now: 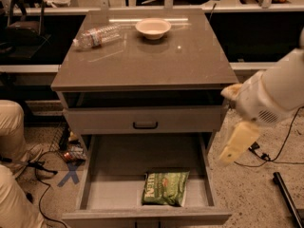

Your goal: Pick green jalapeno chip bag from middle drawer and place on counter

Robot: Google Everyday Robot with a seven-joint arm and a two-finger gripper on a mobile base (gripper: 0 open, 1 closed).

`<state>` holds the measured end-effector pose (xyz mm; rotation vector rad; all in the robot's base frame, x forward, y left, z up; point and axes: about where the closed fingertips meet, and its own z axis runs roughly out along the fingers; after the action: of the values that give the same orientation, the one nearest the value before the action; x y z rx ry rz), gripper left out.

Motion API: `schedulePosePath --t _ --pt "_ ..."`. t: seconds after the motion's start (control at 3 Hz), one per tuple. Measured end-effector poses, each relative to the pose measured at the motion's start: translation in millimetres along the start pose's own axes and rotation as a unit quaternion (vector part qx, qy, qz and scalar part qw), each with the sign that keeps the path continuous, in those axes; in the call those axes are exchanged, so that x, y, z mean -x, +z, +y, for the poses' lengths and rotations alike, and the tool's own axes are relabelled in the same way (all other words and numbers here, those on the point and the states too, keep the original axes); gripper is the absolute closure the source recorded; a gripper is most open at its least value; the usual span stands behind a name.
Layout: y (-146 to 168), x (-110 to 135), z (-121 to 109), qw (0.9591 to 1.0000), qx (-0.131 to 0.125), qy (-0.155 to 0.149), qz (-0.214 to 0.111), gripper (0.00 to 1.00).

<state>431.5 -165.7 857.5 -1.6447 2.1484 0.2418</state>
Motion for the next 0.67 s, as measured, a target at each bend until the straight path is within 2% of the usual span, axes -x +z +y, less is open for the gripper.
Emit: schedulePosePath --t 0.33,0.67 --pt "71.1 7.3 16.6 0.9981 0.025 0.016 -0.055 0.0" --pt "71.1 7.3 16.6 0.9981 0.025 0.016 -0.055 0.0"
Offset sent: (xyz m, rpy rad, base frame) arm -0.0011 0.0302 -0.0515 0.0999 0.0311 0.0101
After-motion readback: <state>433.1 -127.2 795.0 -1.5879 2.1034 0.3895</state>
